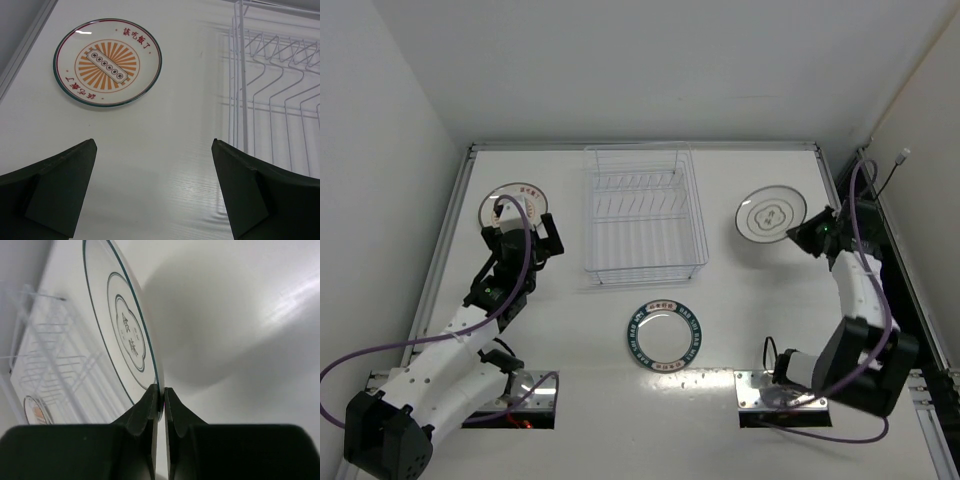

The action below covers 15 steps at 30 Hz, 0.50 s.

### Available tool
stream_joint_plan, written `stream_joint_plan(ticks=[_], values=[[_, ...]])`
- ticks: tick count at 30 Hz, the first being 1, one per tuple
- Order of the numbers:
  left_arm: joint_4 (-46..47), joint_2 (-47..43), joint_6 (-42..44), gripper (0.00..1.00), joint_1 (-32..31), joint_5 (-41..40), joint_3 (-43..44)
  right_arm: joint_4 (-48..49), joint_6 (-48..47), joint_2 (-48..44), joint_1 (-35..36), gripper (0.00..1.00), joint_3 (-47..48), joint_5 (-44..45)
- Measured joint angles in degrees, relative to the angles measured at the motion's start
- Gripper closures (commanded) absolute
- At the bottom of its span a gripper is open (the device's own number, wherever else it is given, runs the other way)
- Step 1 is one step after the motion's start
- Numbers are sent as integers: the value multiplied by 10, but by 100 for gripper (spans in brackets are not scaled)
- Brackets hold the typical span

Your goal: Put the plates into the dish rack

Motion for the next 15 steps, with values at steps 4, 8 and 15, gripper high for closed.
stream_joint_plan(ticks=[4, 8, 15], values=[[0, 0, 0, 0, 0, 0, 0, -40, -10, -104, 87, 100, 73, 99], [0, 0, 0, 0, 0, 0, 0, -60, -30, -113, 188, 100, 174, 193], [0, 0, 0, 0, 0, 3, 0, -84, -73, -3, 336, 100, 324, 340]])
